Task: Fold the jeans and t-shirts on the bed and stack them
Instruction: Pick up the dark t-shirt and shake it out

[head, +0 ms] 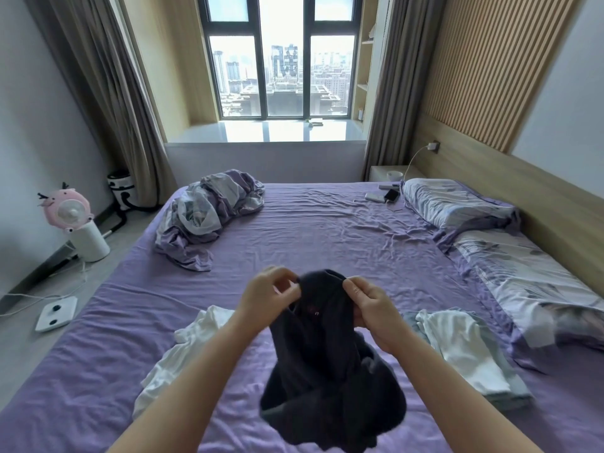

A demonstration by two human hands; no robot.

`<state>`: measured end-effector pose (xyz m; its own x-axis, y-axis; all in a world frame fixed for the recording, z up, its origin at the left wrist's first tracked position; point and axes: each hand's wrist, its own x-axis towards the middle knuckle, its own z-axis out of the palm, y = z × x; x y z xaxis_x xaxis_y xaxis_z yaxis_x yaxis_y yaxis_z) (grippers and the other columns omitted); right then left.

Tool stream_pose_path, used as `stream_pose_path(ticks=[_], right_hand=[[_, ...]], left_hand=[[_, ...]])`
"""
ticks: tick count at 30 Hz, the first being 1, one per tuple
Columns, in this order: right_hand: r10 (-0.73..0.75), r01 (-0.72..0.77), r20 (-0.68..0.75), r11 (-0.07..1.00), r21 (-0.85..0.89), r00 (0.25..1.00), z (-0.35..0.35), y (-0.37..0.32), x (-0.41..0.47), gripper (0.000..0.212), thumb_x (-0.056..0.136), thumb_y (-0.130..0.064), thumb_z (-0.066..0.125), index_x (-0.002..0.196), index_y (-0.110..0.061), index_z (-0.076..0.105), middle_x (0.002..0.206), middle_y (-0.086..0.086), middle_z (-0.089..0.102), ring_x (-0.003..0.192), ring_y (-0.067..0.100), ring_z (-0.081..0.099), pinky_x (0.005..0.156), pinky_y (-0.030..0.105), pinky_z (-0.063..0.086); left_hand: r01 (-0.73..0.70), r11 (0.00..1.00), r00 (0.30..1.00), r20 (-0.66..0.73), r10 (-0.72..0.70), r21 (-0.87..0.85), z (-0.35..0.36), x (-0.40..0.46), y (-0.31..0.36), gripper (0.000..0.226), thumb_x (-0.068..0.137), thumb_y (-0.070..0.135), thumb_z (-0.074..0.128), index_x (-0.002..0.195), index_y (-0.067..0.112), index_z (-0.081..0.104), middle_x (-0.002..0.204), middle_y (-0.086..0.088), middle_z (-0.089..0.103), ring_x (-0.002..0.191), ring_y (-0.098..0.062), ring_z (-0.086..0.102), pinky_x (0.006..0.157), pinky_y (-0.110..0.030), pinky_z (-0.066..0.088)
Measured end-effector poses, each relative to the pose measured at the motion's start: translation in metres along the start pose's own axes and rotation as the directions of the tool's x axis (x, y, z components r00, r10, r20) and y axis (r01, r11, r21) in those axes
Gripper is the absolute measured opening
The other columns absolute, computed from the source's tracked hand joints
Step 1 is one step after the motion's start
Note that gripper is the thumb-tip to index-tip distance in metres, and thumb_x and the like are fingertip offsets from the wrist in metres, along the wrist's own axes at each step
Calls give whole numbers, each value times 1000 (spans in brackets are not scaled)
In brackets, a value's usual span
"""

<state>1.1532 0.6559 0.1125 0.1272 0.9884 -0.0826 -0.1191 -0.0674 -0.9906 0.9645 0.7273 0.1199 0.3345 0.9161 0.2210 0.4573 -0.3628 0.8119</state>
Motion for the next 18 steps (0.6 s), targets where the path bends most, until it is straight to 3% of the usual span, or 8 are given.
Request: stream_pose_path(ticks=[2, 4, 6, 8, 10, 12, 15, 18], right_hand=[[0, 4, -52, 998, 69, 999, 3, 2, 1, 22, 97, -16, 46, 79, -13, 58, 65, 3, 58, 53, 10, 57, 44, 21, 46], [3, 14, -117, 990, 142, 993, -1, 3, 2, 23, 97, -16, 46, 80, -13, 60, 67, 5, 64, 58, 10, 62, 48, 22, 50], [24, 7, -156, 981, 196, 988, -9, 5, 2, 23, 98, -18, 46, 82, -13, 62, 71, 6, 68, 64, 14, 65, 56, 27, 54], [33, 1, -198, 986, 168, 980, -19, 6, 3, 23, 97, -18, 46, 82, -13, 63, 74, 8, 68, 68, 17, 64, 64, 31, 54], [35, -11, -259, 996, 93, 965, -32, 8, 3, 24, 97, -17, 46, 81, -12, 63, 77, 10, 65, 71, 19, 61, 69, 34, 51], [36, -25, -290, 999, 43, 956, -44, 10, 1, 25, 97, -15, 46, 81, -11, 64, 76, 9, 64, 71, 19, 59, 69, 33, 49], [3, -2, -264, 1000, 6, 964, -50, 11, -4, 25, 97, -13, 46, 80, -11, 64, 71, 4, 65, 63, 11, 61, 58, 22, 51], [-91, 45, -234, 980, -196, 968, -48, 12, -7, 24, 97, -19, 49, 81, -14, 66, 71, -1, 66, 67, 10, 60, 63, 24, 49]], left_hand=[[39, 992, 990, 140, -21, -121, 17, -11, 2, 18, 76, 10, 72, 88, 19, 63, 81, -3, 65, 73, -14, 59, 72, -29, 50], [120, 966, 952, 302, -46, -230, 28, -20, 3, 39, 74, 19, 78, 107, 23, 57, 94, 2, 65, 84, -11, 62, 80, -29, 53], [100, 983, 909, 416, -26, -156, 35, -24, -1, 67, 71, 25, 80, 127, 30, 45, 106, 12, 62, 98, -6, 61, 89, -27, 51], [30, 999, 918, 396, -18, -24, 38, -21, -5, 69, 74, 17, 76, 134, 27, 42, 110, 7, 63, 102, -11, 61, 92, -32, 49], [35, 999, 942, 335, -21, -37, 34, -12, -8, 55, 78, 5, 71, 126, 22, 51, 103, -1, 66, 95, -17, 62, 90, -36, 50], [47, 994, 949, 315, -12, -101, 25, -2, -10, 40, 79, 3, 70, 110, 26, 60, 92, 2, 66, 85, -14, 61, 82, -29, 51], [20, 992, 955, 297, 18, -126, 18, 9, -7, 20, 85, 12, 68, 90, 31, 68, 85, 10, 69, 80, -5, 63, 75, -19, 49], [-23, 992, 975, 218, 49, -122, 24, 10, 6, 20, 88, 19, 65, 82, 37, 71, 82, 18, 71, 79, 7, 62, 72, -11, 46]])
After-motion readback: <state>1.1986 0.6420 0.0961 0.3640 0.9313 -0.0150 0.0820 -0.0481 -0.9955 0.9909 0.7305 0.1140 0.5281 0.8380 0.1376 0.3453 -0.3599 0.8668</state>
